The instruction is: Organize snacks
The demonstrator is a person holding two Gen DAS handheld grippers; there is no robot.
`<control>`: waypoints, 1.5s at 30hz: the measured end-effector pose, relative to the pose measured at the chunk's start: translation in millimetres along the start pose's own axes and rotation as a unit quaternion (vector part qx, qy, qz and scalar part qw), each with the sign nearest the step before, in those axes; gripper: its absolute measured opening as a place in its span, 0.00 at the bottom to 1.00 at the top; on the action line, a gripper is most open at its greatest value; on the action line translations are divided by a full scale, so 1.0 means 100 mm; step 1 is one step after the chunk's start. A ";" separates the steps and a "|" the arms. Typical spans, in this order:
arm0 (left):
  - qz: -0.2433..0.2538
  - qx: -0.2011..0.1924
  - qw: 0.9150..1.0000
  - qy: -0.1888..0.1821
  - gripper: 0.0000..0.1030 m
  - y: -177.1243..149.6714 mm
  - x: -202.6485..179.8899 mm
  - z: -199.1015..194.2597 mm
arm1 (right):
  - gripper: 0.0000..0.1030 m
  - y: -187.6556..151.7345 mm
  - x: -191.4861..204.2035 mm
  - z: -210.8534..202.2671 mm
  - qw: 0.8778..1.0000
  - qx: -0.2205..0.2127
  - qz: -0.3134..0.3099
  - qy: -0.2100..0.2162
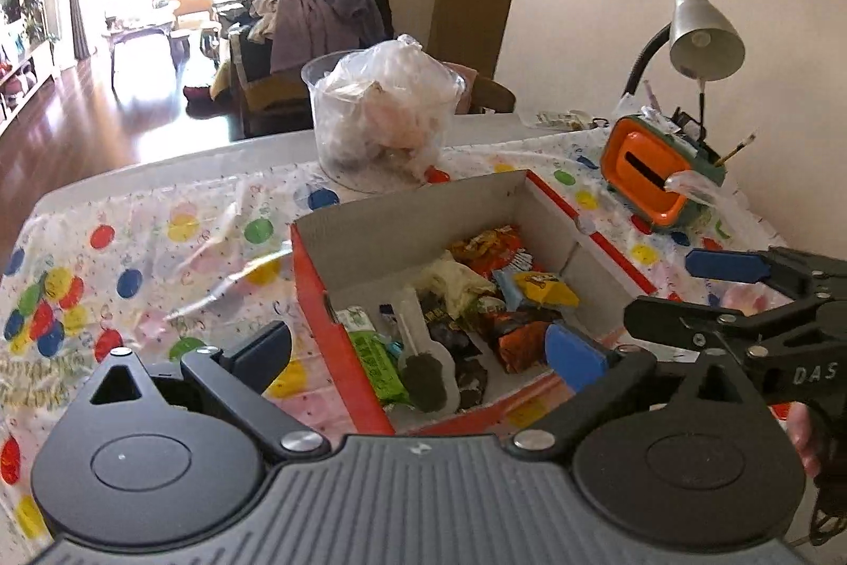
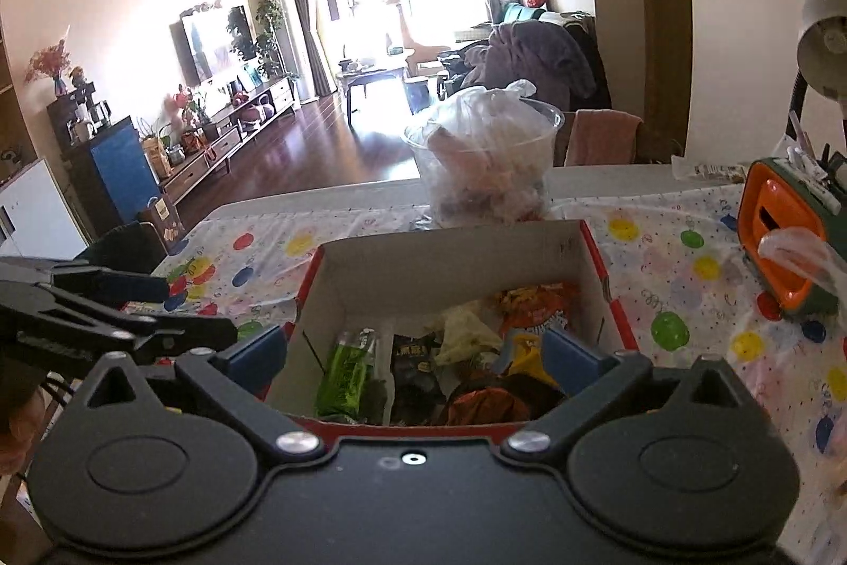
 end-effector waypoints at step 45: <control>-0.031 -0.025 0.999 0.013 1.00 -0.03 -0.01 -0.12 | 1.00 -0.06 -0.03 -0.03 1.000 0.001 0.017 0.005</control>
Point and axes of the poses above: each gripper's, at about its wrist camera, not at the fingertips, and z roughly the way its jaws point, x to its left, y to its top, the point moved 3 cm from there along z, roughly the way its jaws point, and after that the axes turned 1 degree about -y, right-handed, at the moved point
